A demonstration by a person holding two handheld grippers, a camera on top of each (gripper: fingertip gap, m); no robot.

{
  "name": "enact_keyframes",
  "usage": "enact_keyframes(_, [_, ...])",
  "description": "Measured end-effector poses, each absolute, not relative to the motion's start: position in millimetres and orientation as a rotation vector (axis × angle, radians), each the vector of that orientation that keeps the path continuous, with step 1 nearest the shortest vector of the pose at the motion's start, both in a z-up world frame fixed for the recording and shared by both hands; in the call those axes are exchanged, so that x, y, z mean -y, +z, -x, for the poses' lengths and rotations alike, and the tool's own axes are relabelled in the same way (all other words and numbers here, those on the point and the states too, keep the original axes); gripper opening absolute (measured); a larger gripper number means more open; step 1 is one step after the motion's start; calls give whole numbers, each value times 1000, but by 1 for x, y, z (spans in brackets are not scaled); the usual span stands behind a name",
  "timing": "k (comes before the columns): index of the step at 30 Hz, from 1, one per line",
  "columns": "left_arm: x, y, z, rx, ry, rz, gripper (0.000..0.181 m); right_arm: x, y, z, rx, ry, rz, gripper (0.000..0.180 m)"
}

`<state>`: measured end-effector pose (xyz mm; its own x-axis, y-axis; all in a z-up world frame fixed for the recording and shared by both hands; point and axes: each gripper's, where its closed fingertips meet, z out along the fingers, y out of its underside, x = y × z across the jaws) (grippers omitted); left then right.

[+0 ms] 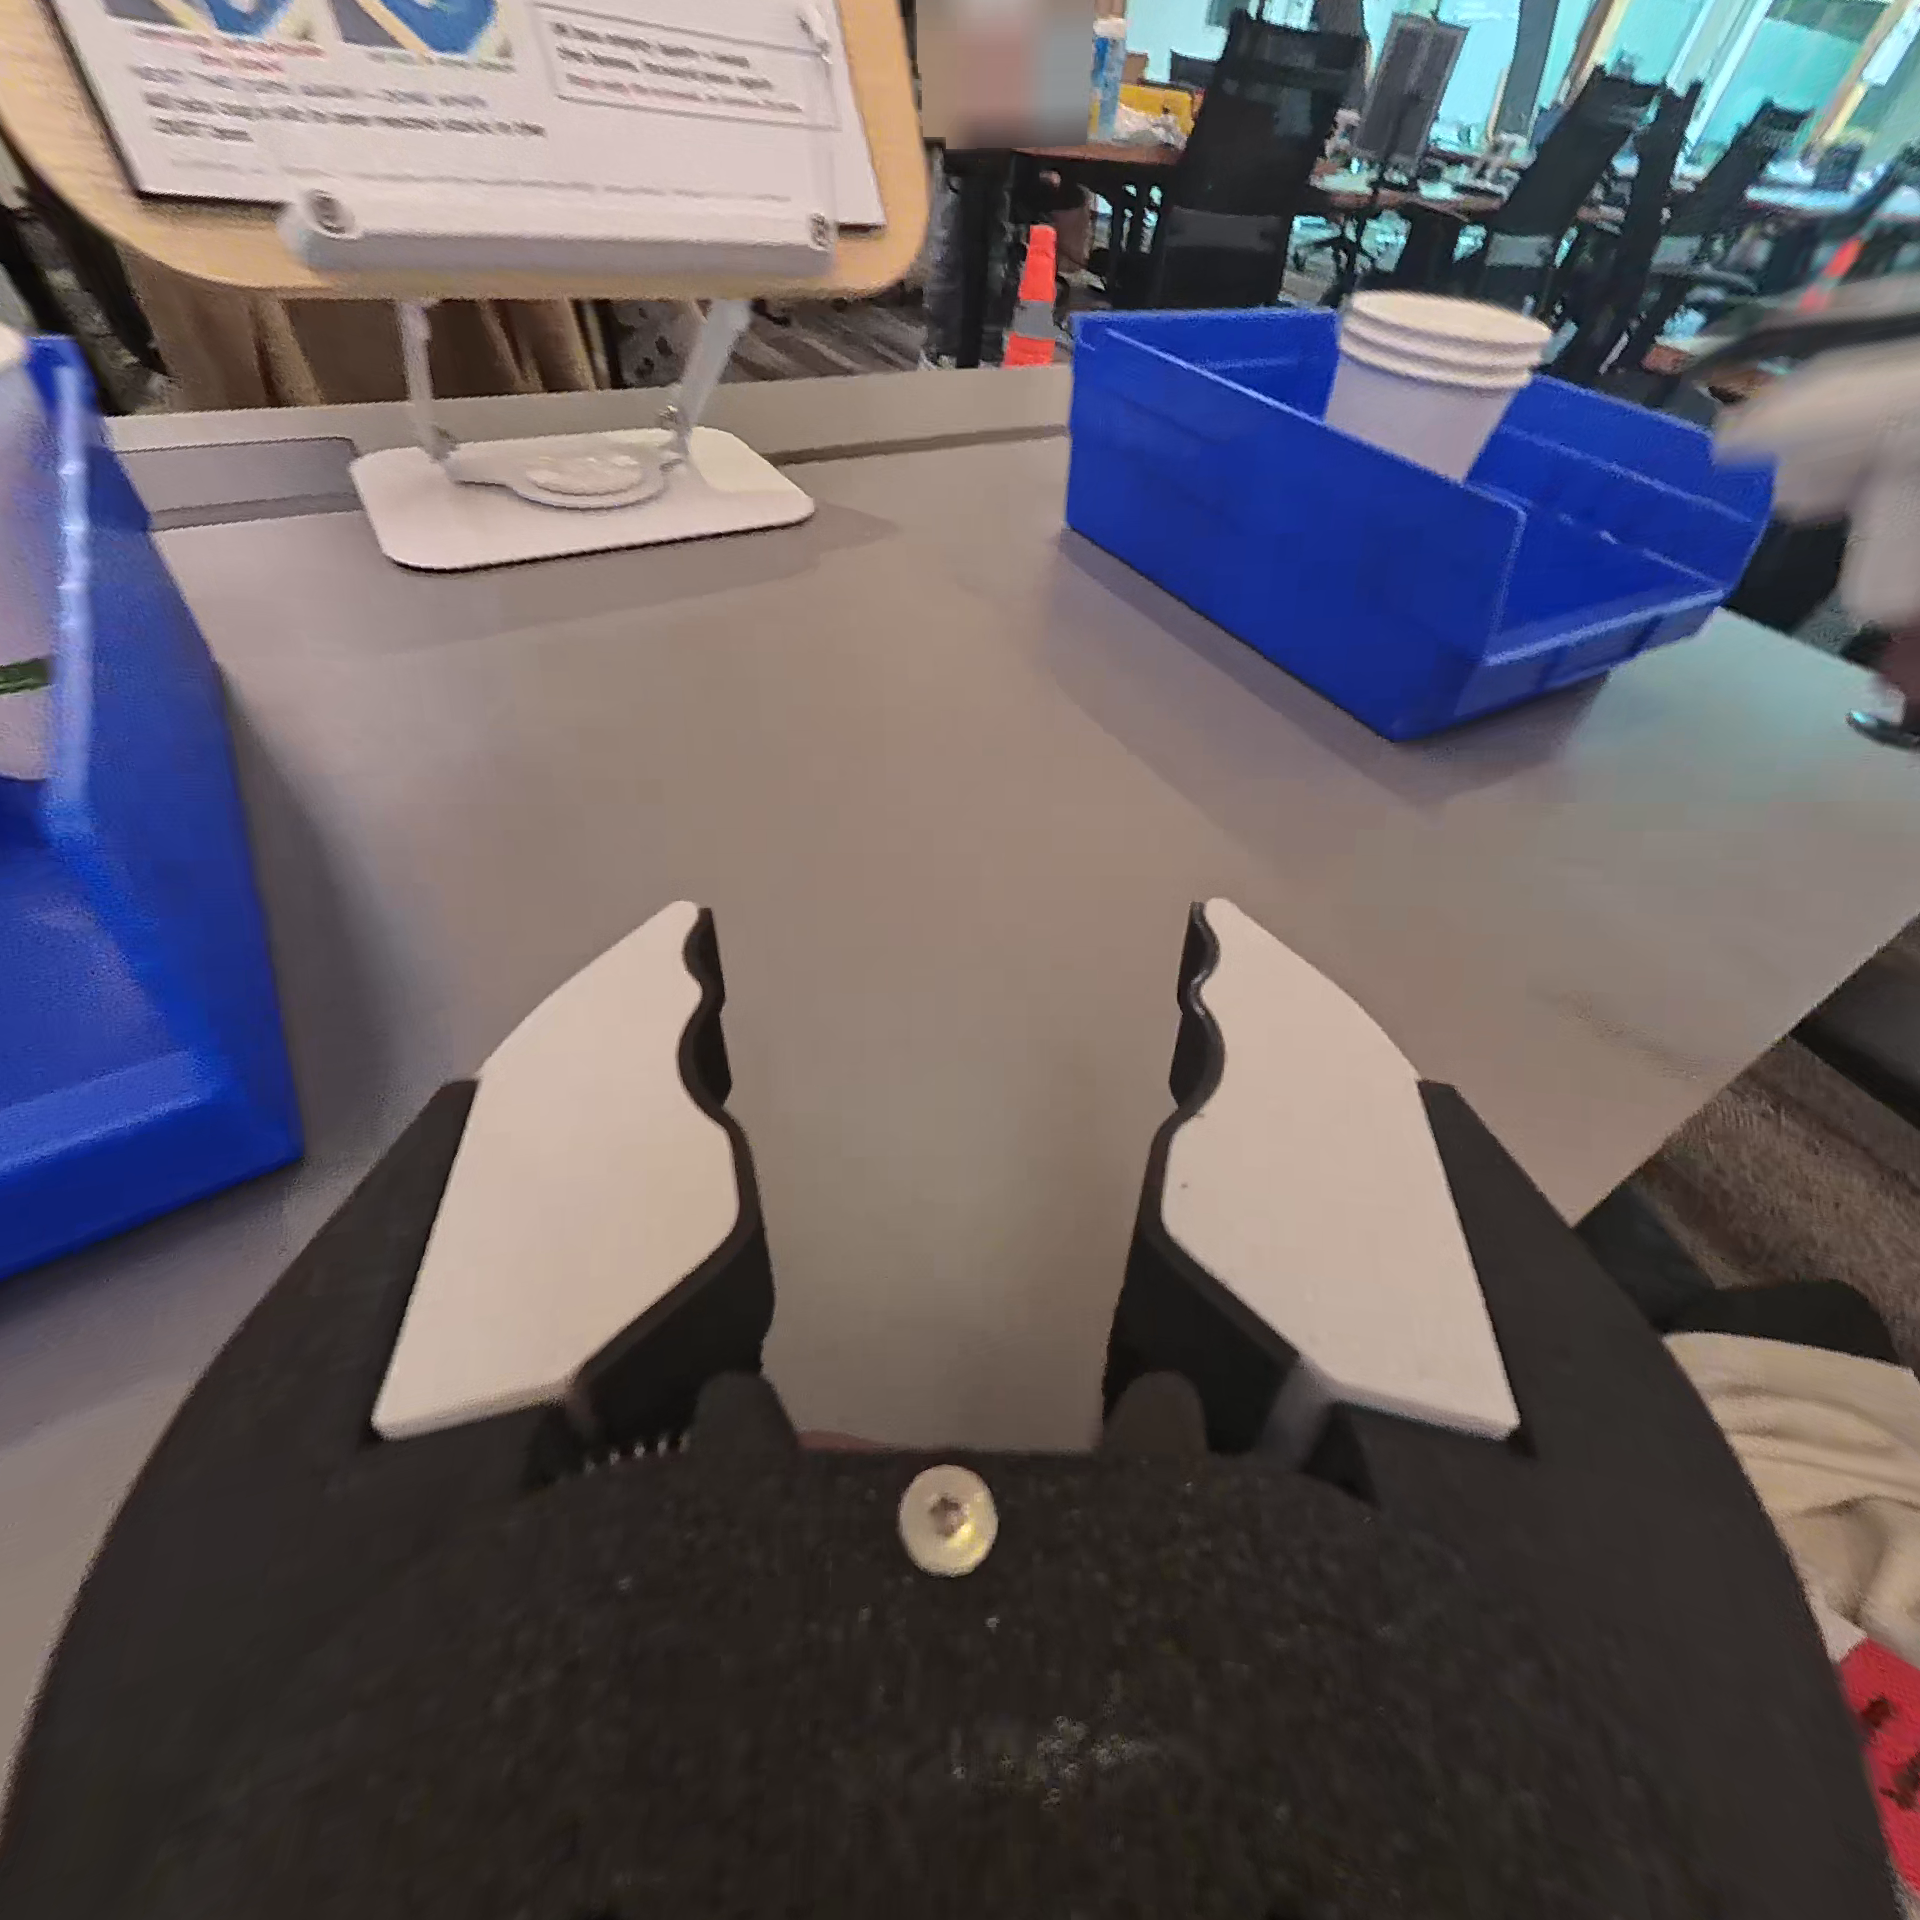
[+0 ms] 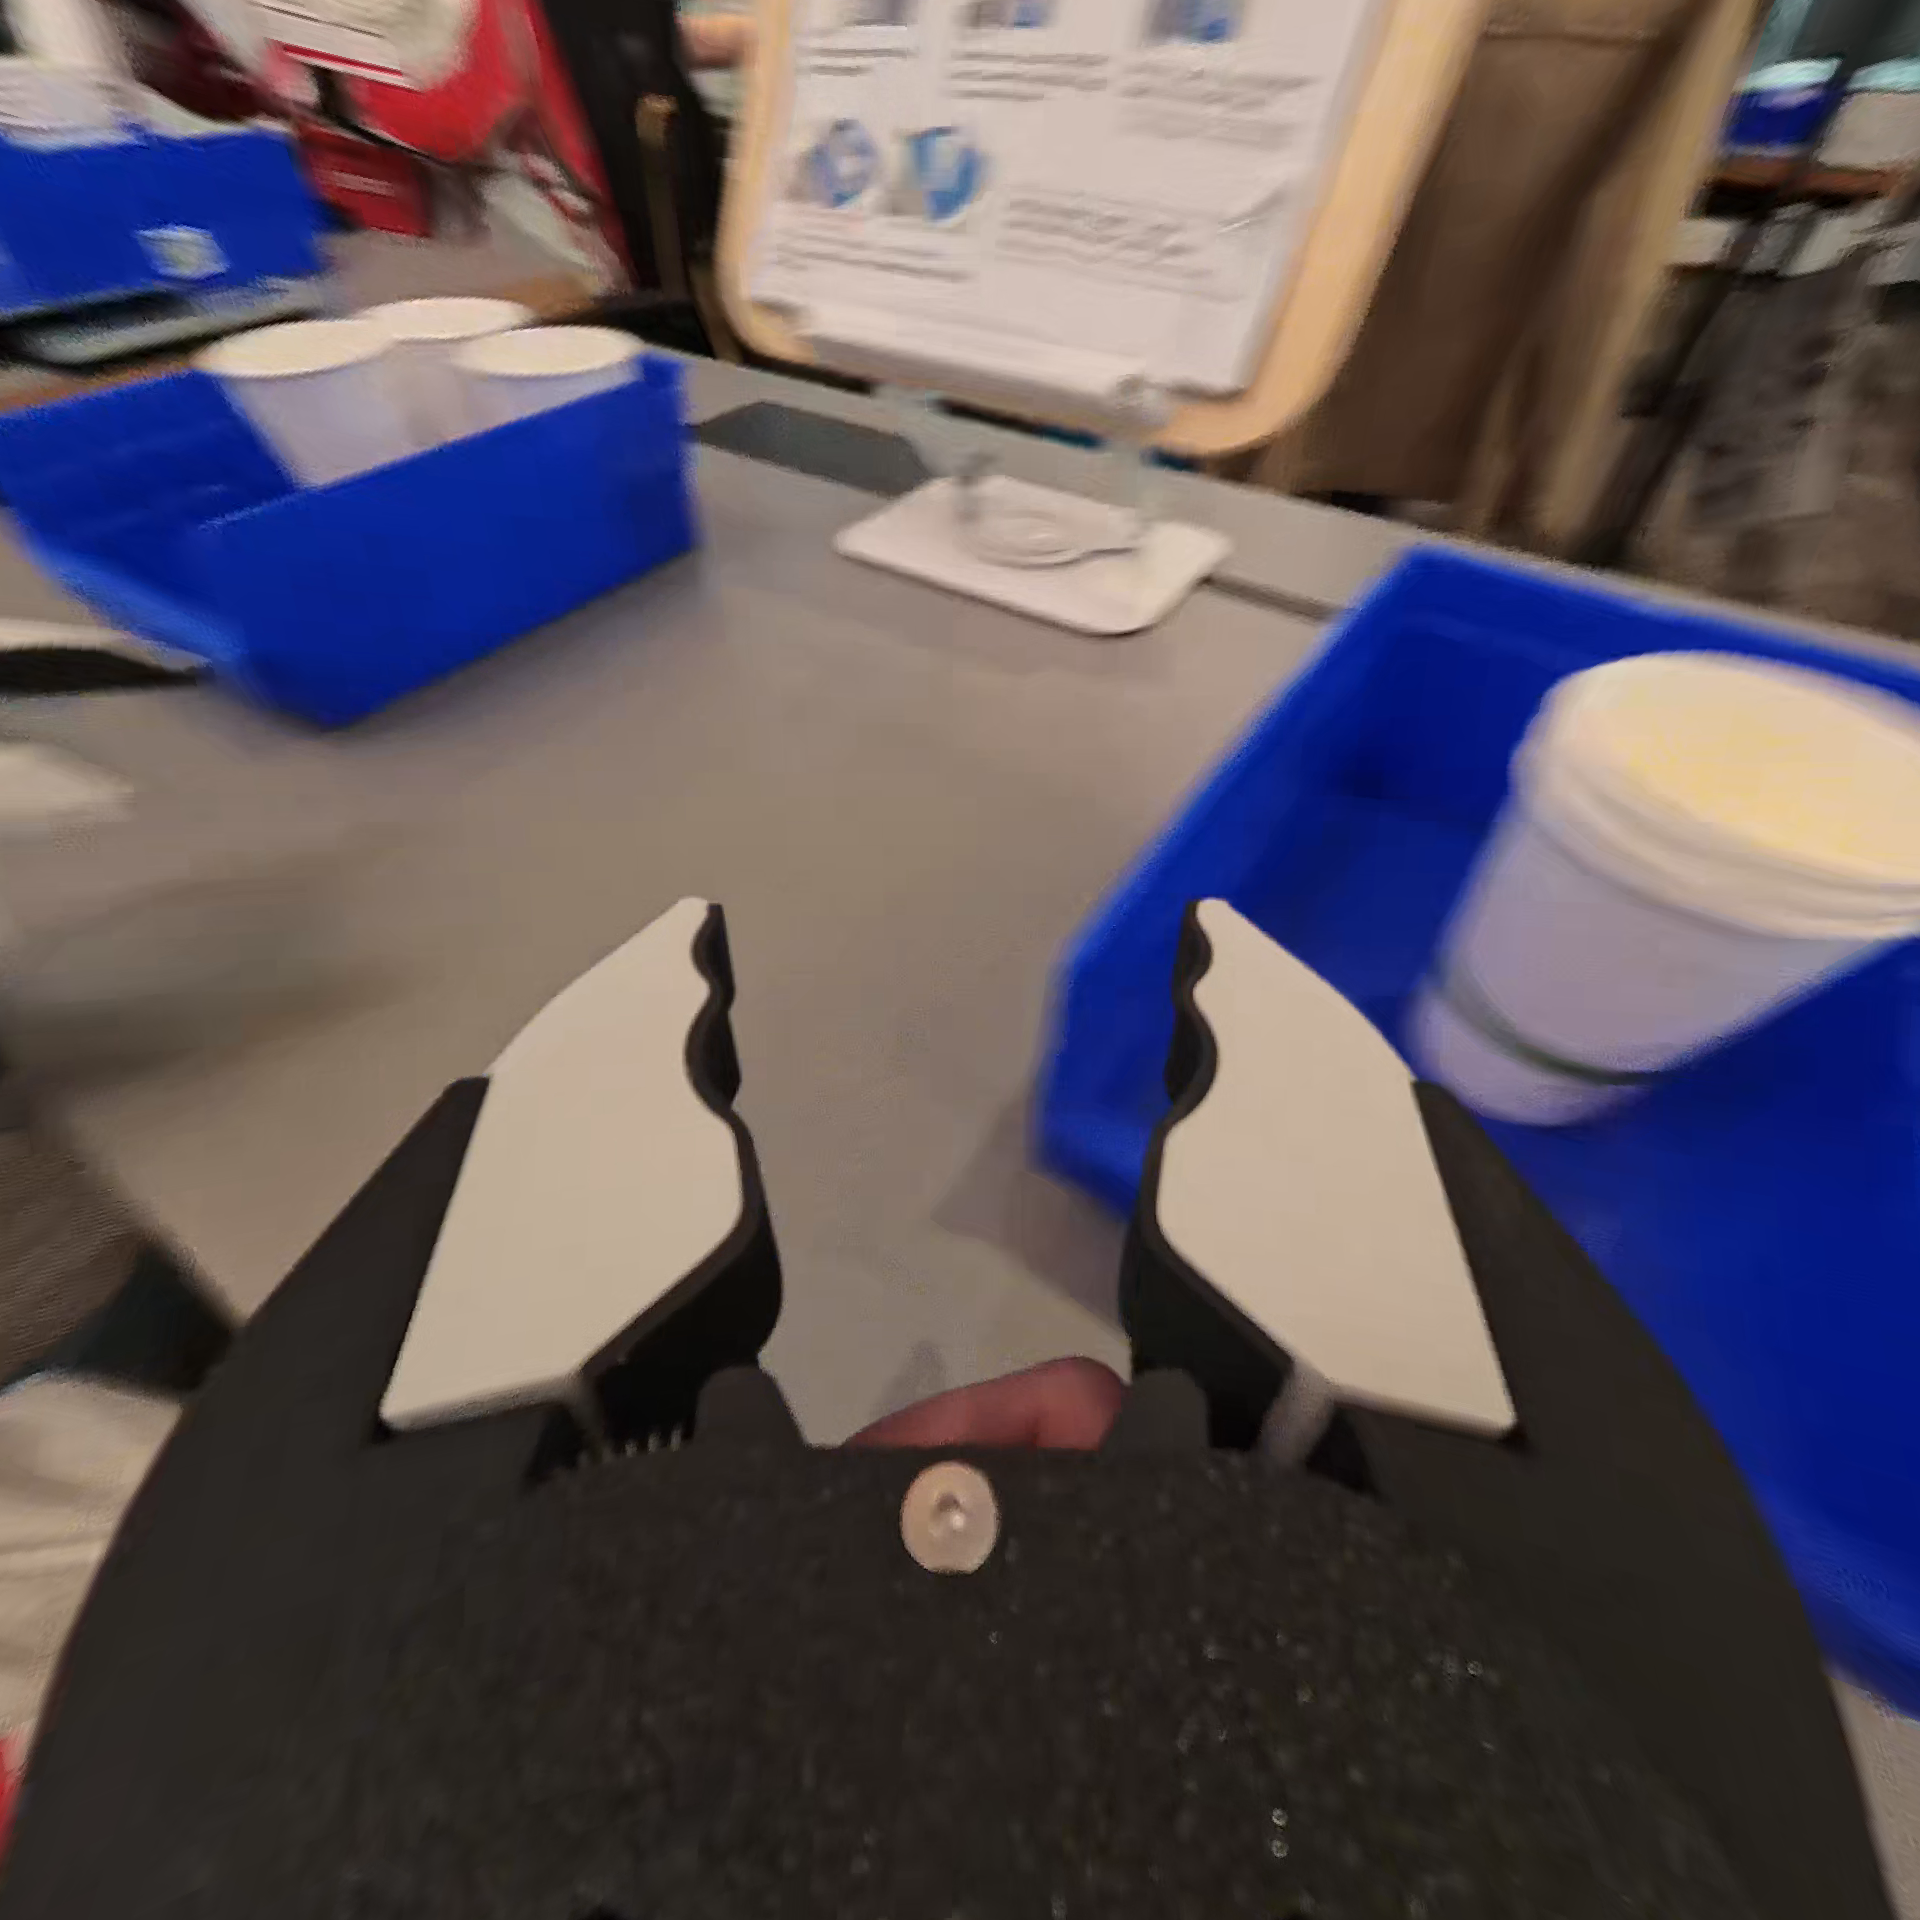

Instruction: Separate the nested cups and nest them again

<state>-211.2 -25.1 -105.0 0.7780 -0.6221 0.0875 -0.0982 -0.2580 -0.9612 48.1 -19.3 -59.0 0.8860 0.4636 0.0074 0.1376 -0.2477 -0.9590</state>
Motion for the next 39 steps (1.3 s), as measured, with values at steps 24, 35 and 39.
enact_keyframes(24, [-197,-101,451,245,-53,2113,102,71,-130,29,677,394,1809,69])
enact_keyframes(35, [-209,-104,467,259,12,2106,92,72,-135,30,713,340,1813,66])
enact_keyframes(39, [-175,-80,451,89,-93,2044,91,71,-126,24,689,379,1795,65])
